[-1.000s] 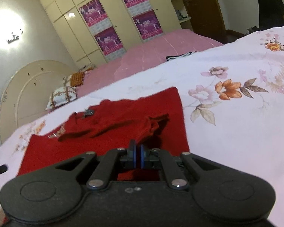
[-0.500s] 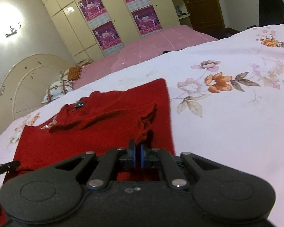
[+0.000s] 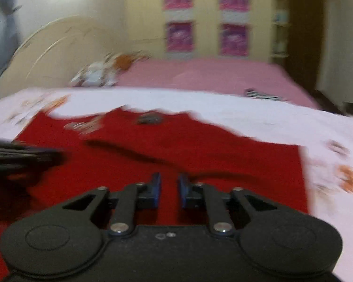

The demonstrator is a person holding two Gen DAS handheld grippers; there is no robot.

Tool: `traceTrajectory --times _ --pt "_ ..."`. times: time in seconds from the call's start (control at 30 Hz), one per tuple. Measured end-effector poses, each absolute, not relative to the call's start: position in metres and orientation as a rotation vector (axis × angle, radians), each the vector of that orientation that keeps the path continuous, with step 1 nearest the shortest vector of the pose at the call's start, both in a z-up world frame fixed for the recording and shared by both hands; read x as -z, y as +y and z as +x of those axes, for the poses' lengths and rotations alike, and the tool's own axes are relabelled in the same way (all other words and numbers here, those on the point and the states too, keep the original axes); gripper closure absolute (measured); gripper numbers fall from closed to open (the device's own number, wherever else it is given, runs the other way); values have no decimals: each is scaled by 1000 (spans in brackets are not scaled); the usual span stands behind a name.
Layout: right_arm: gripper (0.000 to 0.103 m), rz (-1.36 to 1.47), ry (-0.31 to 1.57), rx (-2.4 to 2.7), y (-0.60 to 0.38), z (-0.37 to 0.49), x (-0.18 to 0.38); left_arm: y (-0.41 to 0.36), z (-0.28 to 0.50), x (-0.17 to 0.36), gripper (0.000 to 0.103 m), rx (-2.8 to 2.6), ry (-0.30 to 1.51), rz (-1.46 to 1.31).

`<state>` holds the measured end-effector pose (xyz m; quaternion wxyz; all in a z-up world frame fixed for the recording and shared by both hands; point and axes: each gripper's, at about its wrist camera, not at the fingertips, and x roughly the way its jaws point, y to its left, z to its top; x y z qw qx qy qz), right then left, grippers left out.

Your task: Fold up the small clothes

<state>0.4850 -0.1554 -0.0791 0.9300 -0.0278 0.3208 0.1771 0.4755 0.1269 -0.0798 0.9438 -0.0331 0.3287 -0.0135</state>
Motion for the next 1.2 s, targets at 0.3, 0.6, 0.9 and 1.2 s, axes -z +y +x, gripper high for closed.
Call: traceTrajectory --times 0.3,0.6,0.9,1.2 --pt "78 -40 661 -365 -171 487 83 167 526 90 96 -38 721 -123" --pt "77 -19 670 -375 -186 481 66 173 532 91 96 -118 748 -53" --pt "74 10 690 -327 -201 479 63 148 494 79 96 -47 690 -148" --pt "77 -206 683 -521 -137 436 76 97 429 99 92 26 662 105"
